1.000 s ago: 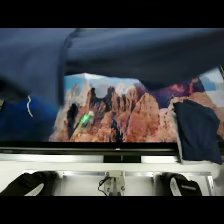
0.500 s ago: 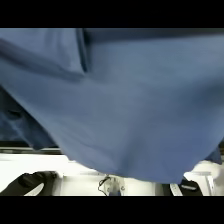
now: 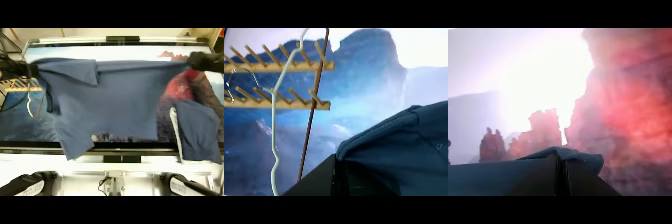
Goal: Fold the shirts.
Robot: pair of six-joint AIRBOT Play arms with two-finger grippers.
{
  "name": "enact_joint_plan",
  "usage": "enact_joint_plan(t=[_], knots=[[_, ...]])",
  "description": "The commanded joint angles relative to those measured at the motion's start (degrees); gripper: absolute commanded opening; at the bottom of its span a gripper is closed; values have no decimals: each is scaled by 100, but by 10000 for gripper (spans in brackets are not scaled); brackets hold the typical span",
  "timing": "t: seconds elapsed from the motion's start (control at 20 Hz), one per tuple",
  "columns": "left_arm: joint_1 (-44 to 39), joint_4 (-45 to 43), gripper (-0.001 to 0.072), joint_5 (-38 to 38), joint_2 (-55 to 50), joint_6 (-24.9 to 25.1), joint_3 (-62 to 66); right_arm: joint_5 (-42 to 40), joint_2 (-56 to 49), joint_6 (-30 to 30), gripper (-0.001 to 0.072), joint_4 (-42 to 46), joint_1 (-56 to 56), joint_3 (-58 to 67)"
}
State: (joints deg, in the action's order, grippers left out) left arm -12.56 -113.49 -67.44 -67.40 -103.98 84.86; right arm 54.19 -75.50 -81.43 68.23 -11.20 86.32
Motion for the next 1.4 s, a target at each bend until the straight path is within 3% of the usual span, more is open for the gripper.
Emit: enact_joint_plan(t=[0.0, 0.3, 0.35, 0.4, 0.45, 0.5, 0.55, 0.6, 0.75, 0.8, 0.95, 1.15, 1.35], knots=[[295, 323, 30, 136, -914, -94, -173, -345, -1248, -66, 75, -1307, -4, -13], [289, 1626, 43, 72, -2087, -92, -173, 199, -2339, -114, 75, -1502, 343, -15], [289, 1937, 171, 0, -2214, -87, -170, 181, -2398, -109, 75, -1504, 459, -13], [289, 2092, 366, -118, -2275, -90, -170, 118, -2404, -105, 91, -1512, 542, -9], [302, 2074, 506, -326, -2284, -57, -155, 109, -2376, -105, 221, -1543, 570, 33], [363, 1943, 542, -699, -2267, 116, -74, 234, -2321, -81, 430, -1528, 568, 136], [472, 1856, 542, -1104, -2247, 479, 35, 487, -2245, -2, 505, -1419, 496, 297], [664, 1838, 542, -1574, -2218, 894, 149, 793, -2159, 7, 505, -1228, 398, 457], [1547, 2253, 572, -2518, -1952, 1351, -11, 2299, -1851, -55, 504, -494, -44, 645], [1873, 2710, 641, -2468, -1766, 1390, -306, 2813, -1816, -66, 504, -350, -168, 638], [2693, 3873, 640, -1534, -966, 1397, -1961, 3740, -1805, -37, 504, -76, -308, 640], [3224, 4977, 609, 42, -345, 1633, -3851, 3578, -1808, -87, 504, -81, -138, 640], [3167, 5744, 609, 1071, -461, 1871, -4382, 3421, -1808, -98, 504, -98, 44, 640]])
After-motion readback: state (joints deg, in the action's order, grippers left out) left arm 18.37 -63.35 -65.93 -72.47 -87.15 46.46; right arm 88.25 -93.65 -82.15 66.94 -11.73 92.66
